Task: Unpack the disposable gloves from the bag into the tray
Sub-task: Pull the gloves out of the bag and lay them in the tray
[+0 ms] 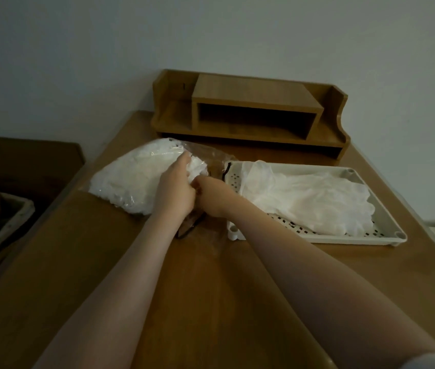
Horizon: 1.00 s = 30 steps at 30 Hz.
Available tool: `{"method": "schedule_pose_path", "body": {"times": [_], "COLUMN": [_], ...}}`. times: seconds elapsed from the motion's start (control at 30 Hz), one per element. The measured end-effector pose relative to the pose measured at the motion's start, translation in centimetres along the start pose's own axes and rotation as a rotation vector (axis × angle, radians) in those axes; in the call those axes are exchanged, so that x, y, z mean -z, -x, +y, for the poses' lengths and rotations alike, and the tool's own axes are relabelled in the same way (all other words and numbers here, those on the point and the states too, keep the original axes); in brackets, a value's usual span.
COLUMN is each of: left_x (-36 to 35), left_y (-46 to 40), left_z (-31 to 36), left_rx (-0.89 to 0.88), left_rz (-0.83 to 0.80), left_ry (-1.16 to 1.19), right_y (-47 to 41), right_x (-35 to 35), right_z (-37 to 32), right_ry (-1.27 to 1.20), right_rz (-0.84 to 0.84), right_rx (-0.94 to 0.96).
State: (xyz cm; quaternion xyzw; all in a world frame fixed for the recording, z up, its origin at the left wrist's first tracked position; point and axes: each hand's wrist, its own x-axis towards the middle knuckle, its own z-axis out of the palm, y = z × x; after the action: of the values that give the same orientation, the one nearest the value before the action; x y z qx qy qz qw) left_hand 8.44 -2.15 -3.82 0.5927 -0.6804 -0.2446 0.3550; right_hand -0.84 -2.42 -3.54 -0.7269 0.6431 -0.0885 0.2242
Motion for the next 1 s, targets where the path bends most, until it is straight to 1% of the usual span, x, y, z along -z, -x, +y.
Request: {"method": "schedule_pose_path", "body": {"times": [0.13,0.23,0.3,0.37,0.43,0.5,0.57,0.7,0.83,0.93,1.0], "left_x": [-0.1,-0.2,-0.3,-0.2,-0.3,-0.4,-0.8,-1.5,-1.8,-1.9,-2.1], "left_y": [0.0,0.1,0.2,0.3,0.2,0.2,0.3,0.4,0.5,0.3,0.2], "left_z": [-0.7,-0.8,-0.7,-0.8,-1.0,-1.0,-1.0,-1.2,-1.4,-1.9,-2.1], "left_rx": [0.024,-0.045,-0.062,-0.04,-0.032,-0.013,-0.024,-0.075,-0.075,-0.048,-0.055], "left_rz": [0.127,0.18,0.177,0.168,0.139,0.093,0.056,0.019,-0.021,-0.059,-0.076], "left_ry": [0.1,0.079,0.075,0.063,0.04,0.049,0.036,-0.072,-0.178,-0.237,-0.258], "right_y": [-1.2,-1.7,-1.6,-1.1,-0.2,1.0,2.1,4.0,5.6,6.7,7.1], "right_x": [-1.1,-2.0,-2.0,-1.6,-0.9,0.0,0.9,2.3,3.0,3.7,4.4], "right_z": [-0.7,-0.5,-0.3,-0.1,0.5,1.1,1.8,3.2,4.1,4.8,5.2], "right_ry": [0.054,0.153,0.117,0.032,-0.125,-0.338,-0.565,-1.042,-1.388,-1.747,-1.927], "right_rz": [0.041,0.081,0.109,0.179,0.269,0.343,0.407,0.463,0.468,0.509,0.477], "right_rx": [-0.041,-0.061,-0.074,-0.067,-0.044,-0.031,-0.066,-0.097,0.042,0.152,0.203]}}
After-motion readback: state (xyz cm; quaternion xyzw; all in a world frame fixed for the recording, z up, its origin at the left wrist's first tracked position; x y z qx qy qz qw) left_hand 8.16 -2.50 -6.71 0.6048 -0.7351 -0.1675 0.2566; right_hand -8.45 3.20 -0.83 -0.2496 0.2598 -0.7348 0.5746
